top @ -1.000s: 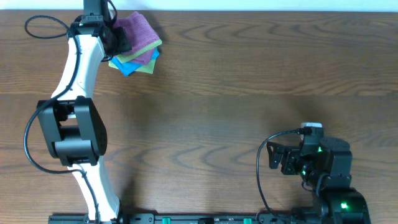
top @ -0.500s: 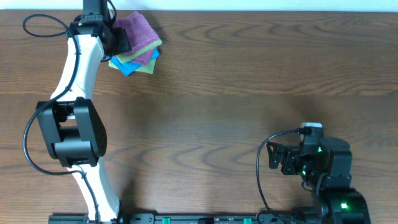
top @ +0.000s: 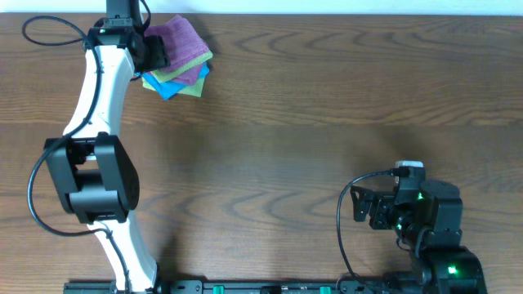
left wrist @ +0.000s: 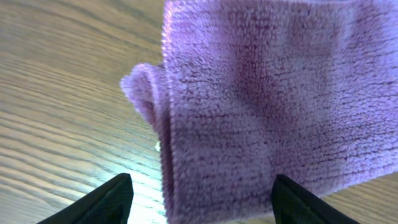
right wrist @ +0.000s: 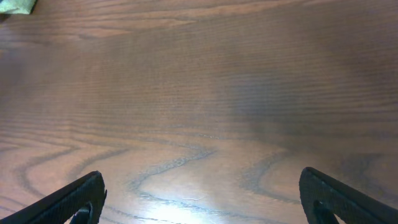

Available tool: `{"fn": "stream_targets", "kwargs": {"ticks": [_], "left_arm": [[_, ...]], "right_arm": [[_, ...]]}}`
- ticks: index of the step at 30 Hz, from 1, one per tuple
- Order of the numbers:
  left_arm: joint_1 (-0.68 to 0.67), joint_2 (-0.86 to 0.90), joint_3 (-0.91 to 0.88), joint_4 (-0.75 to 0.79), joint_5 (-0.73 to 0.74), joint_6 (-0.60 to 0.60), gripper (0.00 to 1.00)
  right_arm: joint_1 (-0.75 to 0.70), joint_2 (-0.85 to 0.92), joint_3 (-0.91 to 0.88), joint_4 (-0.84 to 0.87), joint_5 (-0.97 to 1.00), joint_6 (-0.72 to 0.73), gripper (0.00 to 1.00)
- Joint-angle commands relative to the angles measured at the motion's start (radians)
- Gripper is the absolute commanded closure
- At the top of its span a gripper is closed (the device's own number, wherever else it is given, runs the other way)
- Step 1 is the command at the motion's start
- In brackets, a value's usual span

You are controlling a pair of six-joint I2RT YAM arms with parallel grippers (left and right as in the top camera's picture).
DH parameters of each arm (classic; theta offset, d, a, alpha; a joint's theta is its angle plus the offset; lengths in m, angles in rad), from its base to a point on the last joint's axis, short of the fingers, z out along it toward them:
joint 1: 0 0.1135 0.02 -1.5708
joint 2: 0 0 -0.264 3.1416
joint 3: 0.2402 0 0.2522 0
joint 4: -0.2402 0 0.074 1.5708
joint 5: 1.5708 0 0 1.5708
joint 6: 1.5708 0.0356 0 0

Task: Fold the cloth
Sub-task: 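Lower the purple cloth onto the top of the stack with the left gripper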

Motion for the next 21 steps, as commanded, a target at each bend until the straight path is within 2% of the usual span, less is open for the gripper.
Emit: {"fn": "stream_targets", "kwargs": {"ticks": [1,18,19,21], "left_arm": [[0.004,-0.048,0.03,-0.003,-0.042,0.022,0.25],[0.004,-0.124,0.031,0.019,-0.042,0.021,0.27],[0.004,-0.134,0.031,0.027,-0.042,0.021,0.28],[0.004,-0.153,0.031,0.054,-0.033,0.008,0.42]], "right_arm": [[-0.007,-0.005,-0.005,0.001,0.009,0.011,0.01],[-0.007,-0.005,-0.005,0.001,0.009,0.011,0.01],[-0.007,-0.005,-0.005,0.001,0.009,0.011,0.01],[-0.007,-0.005,-0.005,0.001,0.009,0.011,0.01]]}}
